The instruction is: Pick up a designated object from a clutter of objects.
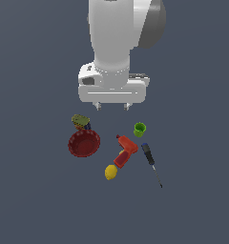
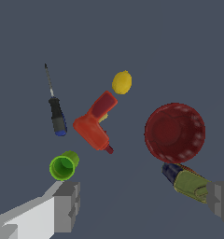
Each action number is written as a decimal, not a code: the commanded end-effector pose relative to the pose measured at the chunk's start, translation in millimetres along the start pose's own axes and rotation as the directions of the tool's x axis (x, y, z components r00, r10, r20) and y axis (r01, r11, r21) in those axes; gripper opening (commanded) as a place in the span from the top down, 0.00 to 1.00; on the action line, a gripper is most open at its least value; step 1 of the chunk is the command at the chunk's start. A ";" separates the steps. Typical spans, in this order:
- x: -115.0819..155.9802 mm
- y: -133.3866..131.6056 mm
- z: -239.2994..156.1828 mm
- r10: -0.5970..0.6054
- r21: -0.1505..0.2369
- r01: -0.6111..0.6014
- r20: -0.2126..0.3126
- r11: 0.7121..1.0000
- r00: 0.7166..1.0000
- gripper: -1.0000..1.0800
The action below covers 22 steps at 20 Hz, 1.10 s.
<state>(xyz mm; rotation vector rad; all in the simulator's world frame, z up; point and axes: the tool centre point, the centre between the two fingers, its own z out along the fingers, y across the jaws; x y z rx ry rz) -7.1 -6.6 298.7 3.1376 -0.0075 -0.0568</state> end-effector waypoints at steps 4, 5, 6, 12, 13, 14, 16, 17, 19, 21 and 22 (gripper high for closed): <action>-0.6 4.6 3.4 0.011 0.000 -0.011 0.006 1.000 1.000 0.04; -0.4 3.9 4.2 0.011 0.000 -0.011 0.006 1.000 1.000 0.04; -0.5 3.2 5.3 0.012 -0.001 -0.012 0.006 1.000 1.000 0.04; -0.6 -8.4 22.7 0.028 -0.005 -0.028 0.003 1.000 1.000 0.04; -0.8 -11.5 27.1 0.031 -0.006 -0.031 0.002 0.999 1.000 0.04; -1.1 -14.8 31.9 0.036 -0.007 -0.036 0.001 0.999 0.999 0.04; -2.0 -22.5 42.9 0.045 -0.010 -0.045 -0.002 0.999 0.999 0.04; -2.7 -26.9 49.0 0.050 -0.011 -0.050 -0.003 0.999 0.999 0.04; -4.8 -36.6 62.7 0.062 -0.013 -0.062 -0.006 0.998 0.998 0.04; -7.9 -47.6 77.9 0.075 -0.014 -0.075 -0.010 0.997 0.997 0.04; -10.0 -53.6 86.2 0.081 -0.015 -0.082 -0.012 0.997 0.997 0.04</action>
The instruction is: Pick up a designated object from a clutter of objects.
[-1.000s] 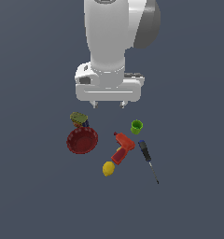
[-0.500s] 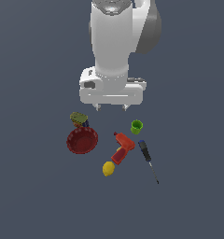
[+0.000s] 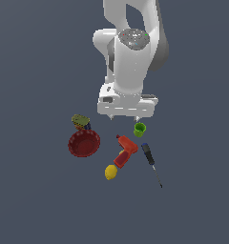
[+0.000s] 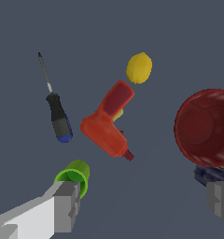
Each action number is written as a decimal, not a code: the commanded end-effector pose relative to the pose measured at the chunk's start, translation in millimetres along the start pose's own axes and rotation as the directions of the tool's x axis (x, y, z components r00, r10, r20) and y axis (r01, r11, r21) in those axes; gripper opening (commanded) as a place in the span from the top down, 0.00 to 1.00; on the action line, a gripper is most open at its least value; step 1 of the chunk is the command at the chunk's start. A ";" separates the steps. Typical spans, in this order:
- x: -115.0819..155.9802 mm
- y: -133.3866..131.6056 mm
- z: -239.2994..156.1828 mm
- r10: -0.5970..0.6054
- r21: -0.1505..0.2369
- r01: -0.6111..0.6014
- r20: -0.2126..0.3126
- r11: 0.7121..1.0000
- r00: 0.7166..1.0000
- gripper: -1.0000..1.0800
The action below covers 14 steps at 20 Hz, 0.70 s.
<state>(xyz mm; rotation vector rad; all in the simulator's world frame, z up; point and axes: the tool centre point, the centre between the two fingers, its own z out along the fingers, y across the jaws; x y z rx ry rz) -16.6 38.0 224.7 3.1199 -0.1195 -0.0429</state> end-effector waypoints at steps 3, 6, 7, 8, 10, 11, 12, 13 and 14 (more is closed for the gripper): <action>-13.6 -27.7 37.5 0.031 -0.001 -0.031 -0.008 1.000 0.999 0.04; -26.0 -46.2 62.4 0.053 0.001 -0.053 -0.014 0.999 0.999 0.04; -30.5 -52.0 70.1 0.060 0.002 -0.060 -0.016 0.998 0.998 0.04; -34.9 -57.3 77.3 0.066 0.003 -0.066 -0.017 0.998 0.998 0.04; -43.6 -66.9 90.2 0.077 0.007 -0.077 -0.020 0.997 0.997 0.04; -47.7 -71.2 95.9 0.083 0.008 -0.082 -0.021 0.997 0.996 0.04; -51.7 -75.1 101.1 0.087 0.010 -0.087 -0.021 0.996 0.996 0.04; -55.5 -78.7 105.9 0.092 0.012 -0.092 -0.022 0.996 0.996 0.04; -59.1 -81.9 110.3 0.096 0.013 -0.096 -0.023 0.995 0.995 0.04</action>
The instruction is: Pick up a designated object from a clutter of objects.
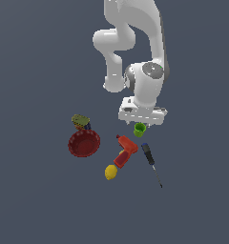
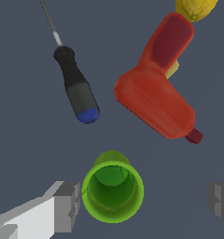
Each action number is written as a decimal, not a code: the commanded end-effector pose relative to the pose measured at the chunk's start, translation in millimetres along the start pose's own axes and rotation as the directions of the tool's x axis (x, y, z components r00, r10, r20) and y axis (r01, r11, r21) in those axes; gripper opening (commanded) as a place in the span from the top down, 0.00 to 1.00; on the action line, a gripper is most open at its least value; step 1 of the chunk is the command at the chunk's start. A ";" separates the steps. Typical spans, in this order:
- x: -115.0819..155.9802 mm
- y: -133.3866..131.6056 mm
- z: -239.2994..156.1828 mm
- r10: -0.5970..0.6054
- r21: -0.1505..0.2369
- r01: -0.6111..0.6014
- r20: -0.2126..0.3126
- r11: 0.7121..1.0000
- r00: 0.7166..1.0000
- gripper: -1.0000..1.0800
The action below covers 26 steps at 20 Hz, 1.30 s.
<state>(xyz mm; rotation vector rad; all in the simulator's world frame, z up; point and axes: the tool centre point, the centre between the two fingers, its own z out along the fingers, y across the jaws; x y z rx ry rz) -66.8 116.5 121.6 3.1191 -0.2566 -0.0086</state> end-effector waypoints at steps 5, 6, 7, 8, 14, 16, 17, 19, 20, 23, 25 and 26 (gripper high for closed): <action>-21.6 -15.0 22.6 0.023 0.009 -0.023 -0.004 1.000 1.000 0.04; -23.6 -16.3 24.5 0.025 0.010 -0.025 -0.004 1.000 1.000 0.04; -25.3 -17.3 26.1 0.027 0.011 -0.027 -0.004 1.000 1.000 0.04; -26.6 -18.1 27.3 0.028 0.012 -0.028 -0.004 1.000 1.000 0.04; -27.6 -18.6 29.2 0.028 0.012 -0.028 -0.003 1.000 1.000 0.04; -27.8 -18.7 32.3 0.028 0.012 -0.028 -0.003 1.000 1.000 0.04; -28.0 -18.7 34.7 0.028 0.012 -0.028 -0.003 1.000 1.000 0.04; -28.3 -18.9 40.9 0.028 0.012 -0.028 -0.003 1.000 1.000 0.04; -28.4 -18.8 44.5 0.028 0.012 -0.028 -0.003 1.000 1.000 0.04; -28.9 -19.3 58.3 0.028 0.012 -0.028 -0.003 1.000 1.000 0.04; -29.0 -19.3 66.0 0.029 0.013 -0.029 -0.004 1.000 1.000 0.04; -29.1 -19.4 69.1 0.029 0.013 -0.029 -0.004 1.000 1.000 0.04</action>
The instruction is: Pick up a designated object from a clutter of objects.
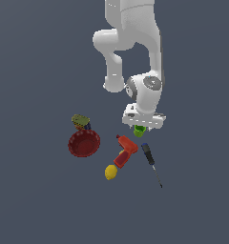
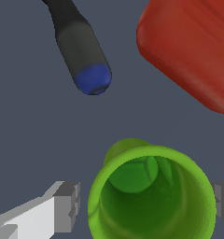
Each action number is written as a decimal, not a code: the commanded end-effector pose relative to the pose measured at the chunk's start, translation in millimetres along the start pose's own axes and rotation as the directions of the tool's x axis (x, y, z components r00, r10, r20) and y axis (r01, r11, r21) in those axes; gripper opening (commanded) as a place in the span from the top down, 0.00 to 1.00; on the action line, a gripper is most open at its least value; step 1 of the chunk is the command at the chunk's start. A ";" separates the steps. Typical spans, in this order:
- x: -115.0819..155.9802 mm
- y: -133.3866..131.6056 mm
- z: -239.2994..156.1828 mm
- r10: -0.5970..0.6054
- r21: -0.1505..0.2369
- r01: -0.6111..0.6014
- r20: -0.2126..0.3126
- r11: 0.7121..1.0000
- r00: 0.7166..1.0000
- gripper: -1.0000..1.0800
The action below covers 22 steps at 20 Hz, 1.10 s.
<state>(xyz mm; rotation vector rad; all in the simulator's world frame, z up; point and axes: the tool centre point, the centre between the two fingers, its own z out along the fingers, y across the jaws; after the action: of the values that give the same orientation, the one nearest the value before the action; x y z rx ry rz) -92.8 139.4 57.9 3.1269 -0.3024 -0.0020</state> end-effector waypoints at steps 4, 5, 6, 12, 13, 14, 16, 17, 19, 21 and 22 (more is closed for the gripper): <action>0.0 0.0 13.1 0.001 0.000 -0.001 -0.001 1.000 1.000 0.04; 0.0 0.0 13.8 0.001 0.000 -0.001 -0.001 1.000 1.000 0.04; 0.0 0.0 14.0 0.001 0.000 -0.001 -0.001 1.000 1.000 0.04; 0.0 0.0 14.0 0.001 0.000 -0.001 -0.001 1.000 1.000 1.00; 0.0 0.0 14.0 0.001 0.000 -0.001 -0.001 1.000 1.000 1.00; 0.0 0.0 14.0 0.001 0.000 -0.001 -0.001 1.000 1.000 1.00; 0.0 0.0 14.0 0.001 0.000 -0.001 -0.001 1.000 1.000 1.00; -0.1 -0.7 13.1 -0.001 0.001 0.001 -0.002 1.000 1.000 1.00; -0.1 -0.1 12.4 -0.001 0.001 0.001 -0.002 1.000 1.000 1.00; -0.2 1.6 10.1 -0.001 0.001 0.001 -0.002 1.000 1.000 1.00; -0.2 2.8 8.5 -0.001 0.001 0.001 -0.002 1.000 1.000 1.00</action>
<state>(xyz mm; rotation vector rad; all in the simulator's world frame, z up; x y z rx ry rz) -93.8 138.1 47.1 3.1271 -0.3010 -0.0008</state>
